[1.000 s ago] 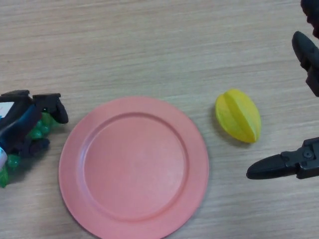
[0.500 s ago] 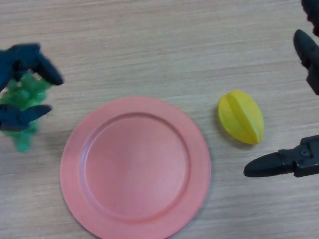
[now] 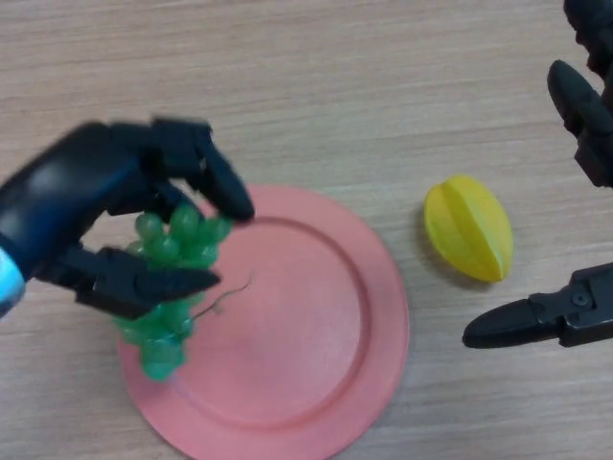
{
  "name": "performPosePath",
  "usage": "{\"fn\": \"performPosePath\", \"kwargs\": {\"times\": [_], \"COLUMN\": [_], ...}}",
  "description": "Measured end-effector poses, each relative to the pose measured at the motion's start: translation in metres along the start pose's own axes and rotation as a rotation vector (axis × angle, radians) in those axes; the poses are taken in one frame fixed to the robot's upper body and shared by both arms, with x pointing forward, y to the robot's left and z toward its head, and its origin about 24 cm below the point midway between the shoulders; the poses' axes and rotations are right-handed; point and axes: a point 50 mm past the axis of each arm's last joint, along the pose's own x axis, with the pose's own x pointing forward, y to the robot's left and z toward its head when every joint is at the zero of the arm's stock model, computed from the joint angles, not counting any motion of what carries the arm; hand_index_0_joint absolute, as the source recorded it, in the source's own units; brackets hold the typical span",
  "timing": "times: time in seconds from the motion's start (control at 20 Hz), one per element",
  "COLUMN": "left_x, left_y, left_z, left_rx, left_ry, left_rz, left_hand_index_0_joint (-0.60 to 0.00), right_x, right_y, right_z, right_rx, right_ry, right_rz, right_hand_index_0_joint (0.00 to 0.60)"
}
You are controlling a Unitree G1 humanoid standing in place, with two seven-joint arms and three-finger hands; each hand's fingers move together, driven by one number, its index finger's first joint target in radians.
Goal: Pick up the green grapes and place it on the plate
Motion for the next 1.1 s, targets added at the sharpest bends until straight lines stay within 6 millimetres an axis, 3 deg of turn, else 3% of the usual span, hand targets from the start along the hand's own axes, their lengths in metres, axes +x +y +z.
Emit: {"fn": "performPosePath", "kwargs": {"times": [0.1, 0.15, 0.2, 0.25, 0.5, 0.75, 1.0, 1.1], "left_x": [0.004, 0.004, 0.005, 0.007, 0.003, -0.011, -0.016, -0.026], "left_y": [0.000, 0.000, 0.000, 0.001, 0.012, 0.033, 0.049, 0.054], "left_z": [0.000, 0.000, 0.000, 0.000, -0.005, 0.002, -0.003, -0.005], "left_rx": [-0.027, -0.014, 0.012, 0.055, 0.019, -0.243, -0.134, -0.378], "left_ry": [-0.029, -0.034, -0.046, -0.074, -0.095, -0.282, -0.449, -0.532], "left_rz": [0.058, 0.060, 0.065, 0.078, 0.199, 0.337, 0.435, 0.461], "left_hand_index_0_joint": [-0.399, -0.249, -0.149, -0.008, 0.000, 0.000, 0.000, 0.000], "right_x": [0.000, 0.000, 0.000, 0.000, 0.001, 0.002, 0.004, 0.004], "right_y": [0.000, 0.000, 0.000, 0.000, 0.001, 0.003, 0.005, 0.007], "right_z": [0.000, 0.000, 0.000, 0.000, 0.001, 0.004, 0.006, 0.005], "right_rx": [0.000, 0.001, 0.001, 0.002, 0.014, 0.016, 0.020, 0.030], "right_ry": [0.001, 0.003, 0.003, 0.002, -0.008, -0.030, -0.053, -0.050], "right_rz": [0.002, 0.001, 0.001, 0.002, 0.010, 0.021, 0.016, 0.037], "right_hand_index_0_joint": [0.000, 0.000, 0.000, 0.000, 0.000, 0.000, 0.000, 0.000]}}
